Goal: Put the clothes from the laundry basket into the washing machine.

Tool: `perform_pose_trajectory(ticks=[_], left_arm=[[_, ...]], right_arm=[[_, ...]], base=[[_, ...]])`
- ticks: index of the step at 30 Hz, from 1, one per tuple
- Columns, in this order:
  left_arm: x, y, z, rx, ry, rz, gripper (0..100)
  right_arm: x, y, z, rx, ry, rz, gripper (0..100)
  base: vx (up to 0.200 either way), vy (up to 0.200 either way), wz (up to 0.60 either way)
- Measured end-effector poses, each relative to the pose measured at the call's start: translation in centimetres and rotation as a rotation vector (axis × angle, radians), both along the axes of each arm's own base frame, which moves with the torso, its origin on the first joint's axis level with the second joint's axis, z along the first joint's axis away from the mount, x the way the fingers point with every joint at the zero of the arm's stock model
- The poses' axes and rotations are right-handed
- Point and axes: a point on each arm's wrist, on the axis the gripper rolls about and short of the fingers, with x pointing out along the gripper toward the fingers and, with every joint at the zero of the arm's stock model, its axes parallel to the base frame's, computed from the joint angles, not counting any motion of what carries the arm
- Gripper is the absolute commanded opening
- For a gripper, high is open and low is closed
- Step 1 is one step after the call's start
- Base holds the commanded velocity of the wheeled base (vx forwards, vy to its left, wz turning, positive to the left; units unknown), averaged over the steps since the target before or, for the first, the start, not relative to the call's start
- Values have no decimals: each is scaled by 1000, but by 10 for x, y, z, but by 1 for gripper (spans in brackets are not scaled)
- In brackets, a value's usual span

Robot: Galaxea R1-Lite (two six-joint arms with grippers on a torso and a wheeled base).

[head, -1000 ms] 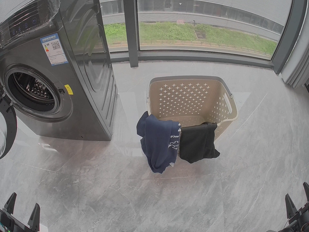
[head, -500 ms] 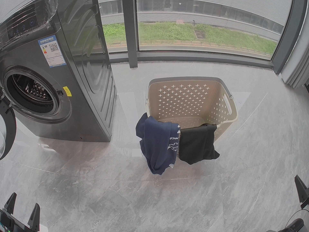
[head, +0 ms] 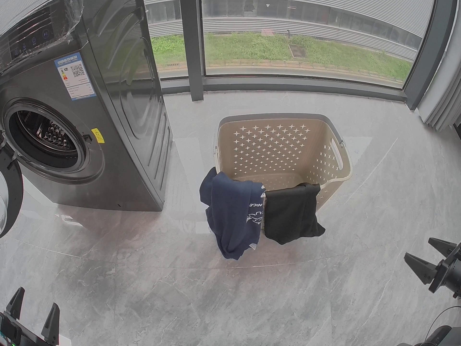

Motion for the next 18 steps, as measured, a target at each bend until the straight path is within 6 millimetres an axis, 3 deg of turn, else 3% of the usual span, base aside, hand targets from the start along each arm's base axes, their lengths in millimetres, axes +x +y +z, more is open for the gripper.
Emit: perform_pose_trajectory(ticks=[5, 13, 18], left_arm=[[0, 0, 0, 0, 0, 0, 100], [0, 0, 0, 0, 0, 0, 100], [0, 0, 0, -1, 0, 0, 100]], right_arm=[[27, 8, -1, 15, 89, 23, 100], [72, 30, -10, 9, 162, 80, 100], [97, 42, -19, 12, 154, 85, 100]], base=[[0, 0, 0], [200, 0, 0], [0, 0, 0]])
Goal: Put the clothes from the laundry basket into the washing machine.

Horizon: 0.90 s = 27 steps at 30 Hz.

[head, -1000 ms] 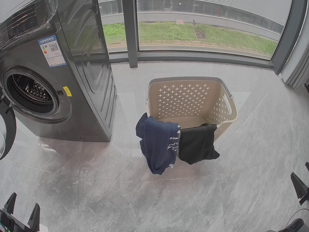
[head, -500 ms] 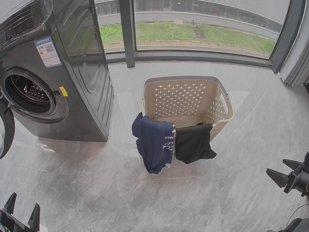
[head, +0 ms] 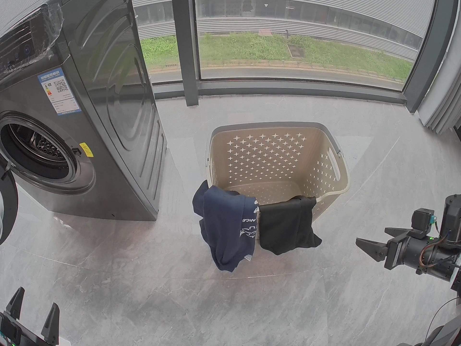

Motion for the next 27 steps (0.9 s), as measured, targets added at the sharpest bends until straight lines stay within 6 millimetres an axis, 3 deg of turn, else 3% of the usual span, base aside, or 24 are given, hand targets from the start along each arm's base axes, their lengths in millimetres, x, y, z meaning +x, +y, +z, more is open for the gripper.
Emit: perform_pose_trajectory(ticks=[17, 27], left_arm=[[0, 0, 0, 0, 0, 1, 100], [0, 0, 0, 0, 0, 0, 100]], right_arm=[[62, 26, -44, -43, 48, -56, 100], [92, 66, -73, -26, 23, -2, 100]], base=[[0, 0, 0], [0, 0, 0]])
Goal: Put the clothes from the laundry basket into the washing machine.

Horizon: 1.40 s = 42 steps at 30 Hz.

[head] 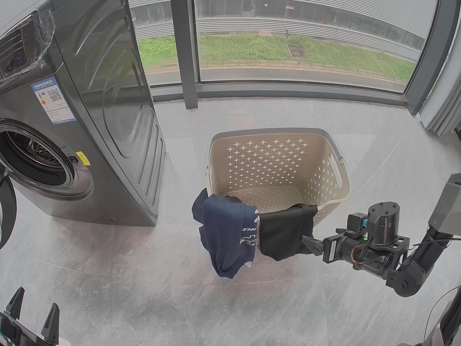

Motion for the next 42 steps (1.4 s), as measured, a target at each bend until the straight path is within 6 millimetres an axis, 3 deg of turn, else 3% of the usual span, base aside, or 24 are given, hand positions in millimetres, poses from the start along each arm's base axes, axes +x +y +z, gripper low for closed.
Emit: perform_pose_trajectory(ticks=[6, 22, 40, 41, 42], left_arm=[[0, 0, 0, 1, 0, 2, 100], [0, 0, 0, 3, 0, 4, 100], [0, 0, 0, 3, 0, 6, 100], [0, 0, 0, 3, 0, 6, 100], [0, 0, 0, 3, 0, 6, 100]], right_arm=[[21, 22, -19, -5, 4, 13, 100], [71, 55, -57, 18, -15, -12, 100], [95, 70, -64, 47, -69, 5, 100], [97, 70, -65, 50, -80, 6, 0], [97, 71, -65, 52, -86, 7, 0]], base=[[0, 0, 0], [0, 0, 0], [0, 0, 0], [0, 0, 0], [0, 0, 0]])
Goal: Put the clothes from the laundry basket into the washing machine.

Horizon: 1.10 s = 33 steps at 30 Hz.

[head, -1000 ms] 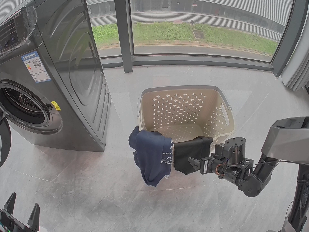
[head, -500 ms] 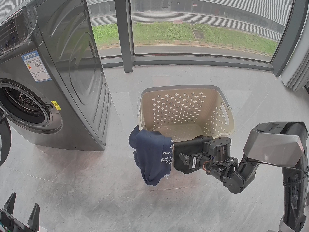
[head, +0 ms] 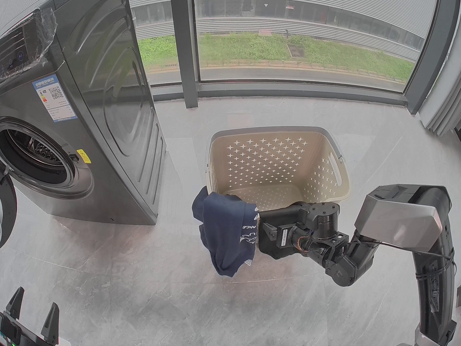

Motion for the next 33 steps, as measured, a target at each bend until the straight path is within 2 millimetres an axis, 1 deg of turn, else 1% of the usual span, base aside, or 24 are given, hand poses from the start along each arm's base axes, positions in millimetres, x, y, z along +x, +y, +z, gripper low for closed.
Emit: perform_pose_trajectory(ticks=[5, 9, 14, 16, 20, 25, 30, 33], left_arm=[[0, 0, 0, 0, 0, 0, 100], [0, 0, 0, 0, 0, 0, 100], [0, 0, 0, 0, 0, 0, 100], [0, 0, 0, 0, 0, 0, 100], [0, 0, 0, -1, 0, 0, 100], [0, 0, 0, 0, 0, 0, 100], [0, 0, 0, 0, 0, 0, 100], [0, 0, 0, -1, 0, 0, 100]], right_arm=[[0, 1, -5, -2, -1, 4, 0], [-4, 3, -6, -5, 5, 14, 0], [-10, 6, -1, 3, -11, 27, 0], [-16, 6, 2, 4, -19, 38, 0], [-30, 3, 13, 5, -39, 51, 0], [-47, -5, 34, 16, -66, 59, 0], [-57, -9, 49, 28, -85, 63, 0], [-59, -10, 54, 32, -92, 63, 0]], base=[[0, 0, 0], [0, 0, 0], [0, 0, 0], [0, 0, 0], [0, 0, 0], [0, 0, 0], [0, 0, 0], [0, 0, 0]])
